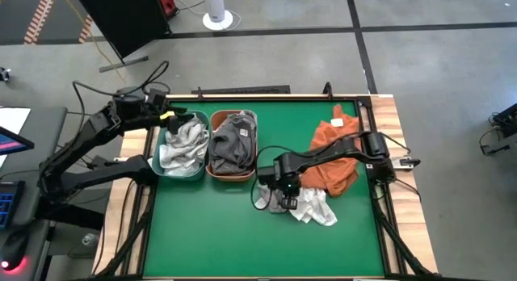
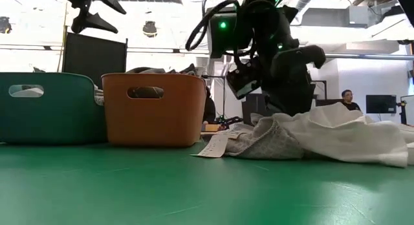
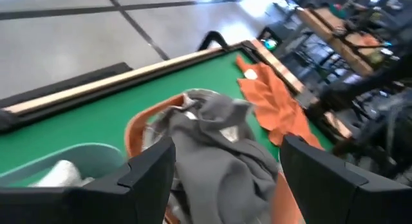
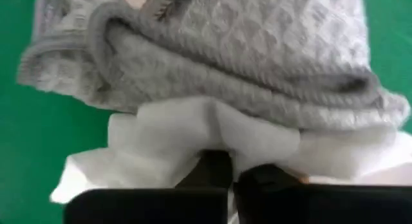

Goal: Sort towels by color in basket
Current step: Put the white towel into the blue bin

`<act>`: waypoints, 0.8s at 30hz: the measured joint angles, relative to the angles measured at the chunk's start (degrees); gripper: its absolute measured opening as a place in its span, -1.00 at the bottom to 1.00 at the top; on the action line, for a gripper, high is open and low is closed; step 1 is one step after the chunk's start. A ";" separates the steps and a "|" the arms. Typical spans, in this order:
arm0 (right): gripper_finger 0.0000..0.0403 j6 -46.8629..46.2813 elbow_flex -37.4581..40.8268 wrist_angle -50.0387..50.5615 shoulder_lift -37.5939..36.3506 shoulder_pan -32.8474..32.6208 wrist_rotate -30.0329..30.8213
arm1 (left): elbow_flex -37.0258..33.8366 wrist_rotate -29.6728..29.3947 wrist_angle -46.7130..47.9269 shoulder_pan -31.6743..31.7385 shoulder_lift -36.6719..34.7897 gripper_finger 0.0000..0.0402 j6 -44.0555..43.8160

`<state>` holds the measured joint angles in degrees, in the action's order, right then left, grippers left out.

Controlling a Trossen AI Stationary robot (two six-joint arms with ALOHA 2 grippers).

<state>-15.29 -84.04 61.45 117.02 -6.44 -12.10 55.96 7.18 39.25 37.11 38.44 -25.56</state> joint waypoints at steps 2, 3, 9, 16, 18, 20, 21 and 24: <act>-0.89 -2.58 0.14 -0.26 -2.02 -0.21 0.47 | 0.00 0.21 0.38 -0.96 -0.49 0.32 0.00; -0.88 -4.53 0.18 -0.43 -3.65 -0.20 1.28 | 0.00 0.16 0.96 -1.50 -0.84 0.32 0.01; -0.90 -16.00 0.10 -3.16 -17.07 1.09 7.60 | 0.00 0.16 0.87 -5.19 -0.99 0.32 1.37; -0.90 -24.70 0.03 -11.12 -31.50 1.11 19.64 | 0.00 0.14 -7.32 -12.12 0.22 0.32 3.68; -0.90 -25.20 0.03 -14.39 -34.55 1.14 23.19 | 0.00 0.13 -11.18 -14.21 1.09 0.32 3.38; -0.90 -23.81 0.03 -19.94 -37.02 0.73 26.30 | 0.00 0.11 -15.17 -16.43 2.28 0.32 2.89; -0.90 -22.18 0.03 -23.55 -38.04 0.60 27.58 | 0.00 0.11 -17.19 -17.60 3.07 0.32 2.76; -0.90 -15.72 -0.01 -35.90 -39.31 0.48 29.55 | 0.00 0.11 -22.82 -20.90 6.16 0.32 2.80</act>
<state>-31.01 -84.05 25.55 77.71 -5.96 17.45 55.96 7.29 16.43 16.22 44.59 -22.76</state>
